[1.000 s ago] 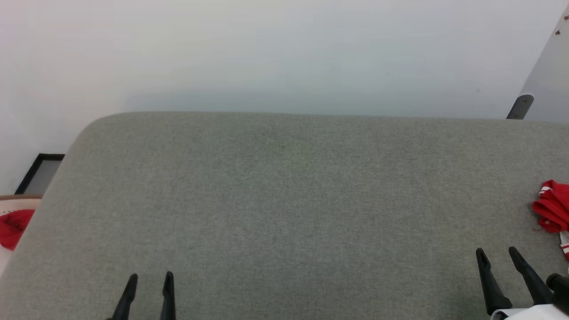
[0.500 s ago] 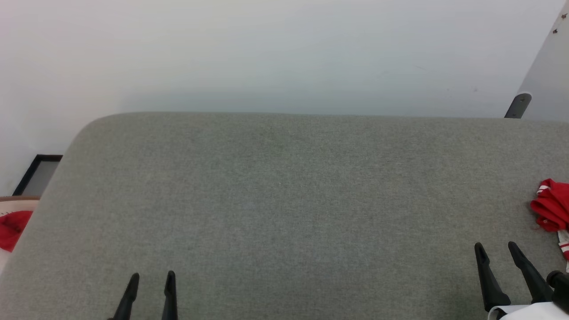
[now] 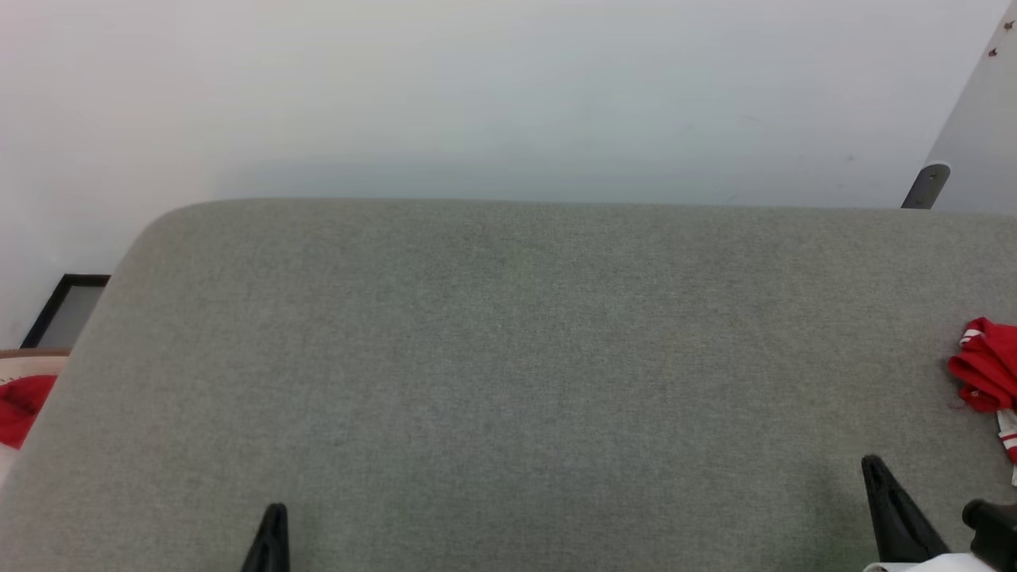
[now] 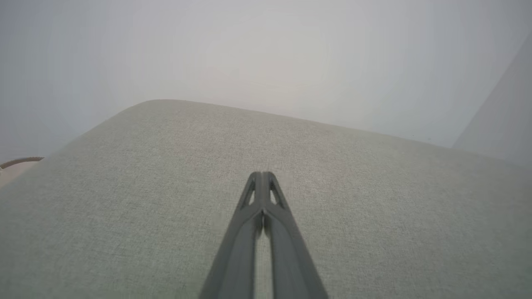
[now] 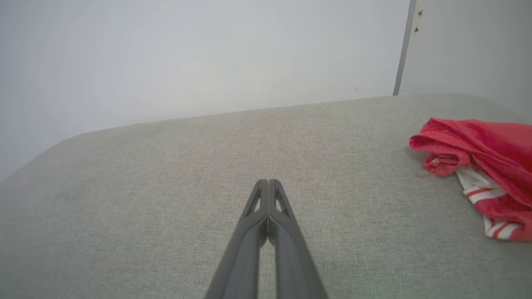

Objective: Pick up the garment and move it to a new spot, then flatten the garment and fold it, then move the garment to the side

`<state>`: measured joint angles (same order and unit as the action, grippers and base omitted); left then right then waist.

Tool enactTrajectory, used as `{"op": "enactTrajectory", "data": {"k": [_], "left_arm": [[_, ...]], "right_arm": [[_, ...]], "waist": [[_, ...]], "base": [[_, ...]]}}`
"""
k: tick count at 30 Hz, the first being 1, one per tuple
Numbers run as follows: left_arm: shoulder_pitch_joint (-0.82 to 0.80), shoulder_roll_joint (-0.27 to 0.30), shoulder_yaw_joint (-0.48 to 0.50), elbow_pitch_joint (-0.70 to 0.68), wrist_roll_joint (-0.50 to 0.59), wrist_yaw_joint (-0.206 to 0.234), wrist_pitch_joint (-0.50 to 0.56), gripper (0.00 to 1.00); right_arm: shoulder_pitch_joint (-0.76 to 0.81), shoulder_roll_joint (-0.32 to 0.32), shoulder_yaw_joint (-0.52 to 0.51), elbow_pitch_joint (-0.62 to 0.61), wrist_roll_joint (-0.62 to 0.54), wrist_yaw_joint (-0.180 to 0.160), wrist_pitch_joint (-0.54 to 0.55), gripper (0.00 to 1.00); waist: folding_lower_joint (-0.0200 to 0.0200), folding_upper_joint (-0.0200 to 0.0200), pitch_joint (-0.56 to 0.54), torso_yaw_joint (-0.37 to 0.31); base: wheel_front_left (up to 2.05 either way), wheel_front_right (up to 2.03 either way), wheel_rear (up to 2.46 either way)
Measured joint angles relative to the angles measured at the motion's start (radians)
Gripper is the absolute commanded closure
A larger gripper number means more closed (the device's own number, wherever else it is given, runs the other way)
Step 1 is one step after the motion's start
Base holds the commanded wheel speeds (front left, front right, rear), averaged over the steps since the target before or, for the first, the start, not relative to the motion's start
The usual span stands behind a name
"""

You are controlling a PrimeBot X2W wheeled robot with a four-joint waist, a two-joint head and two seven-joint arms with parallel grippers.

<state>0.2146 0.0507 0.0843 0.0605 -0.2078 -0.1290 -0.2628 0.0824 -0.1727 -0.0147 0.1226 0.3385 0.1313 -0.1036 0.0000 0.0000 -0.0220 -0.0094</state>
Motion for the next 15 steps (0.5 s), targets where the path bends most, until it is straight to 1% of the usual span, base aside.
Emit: {"op": "enactTrajectory", "data": {"k": [15], "left_arm": [[-0.046,0.006,-0.009,0.04,-0.284,0.0,0.062,1.0]], "right_arm": [[-0.015,0.025,-0.015,0.026,0.238,0.0,0.043,1.0]], "waist": [[0.0,0.0,0.003,0.001]], "base": [[0.0,0.0,0.0]]}}
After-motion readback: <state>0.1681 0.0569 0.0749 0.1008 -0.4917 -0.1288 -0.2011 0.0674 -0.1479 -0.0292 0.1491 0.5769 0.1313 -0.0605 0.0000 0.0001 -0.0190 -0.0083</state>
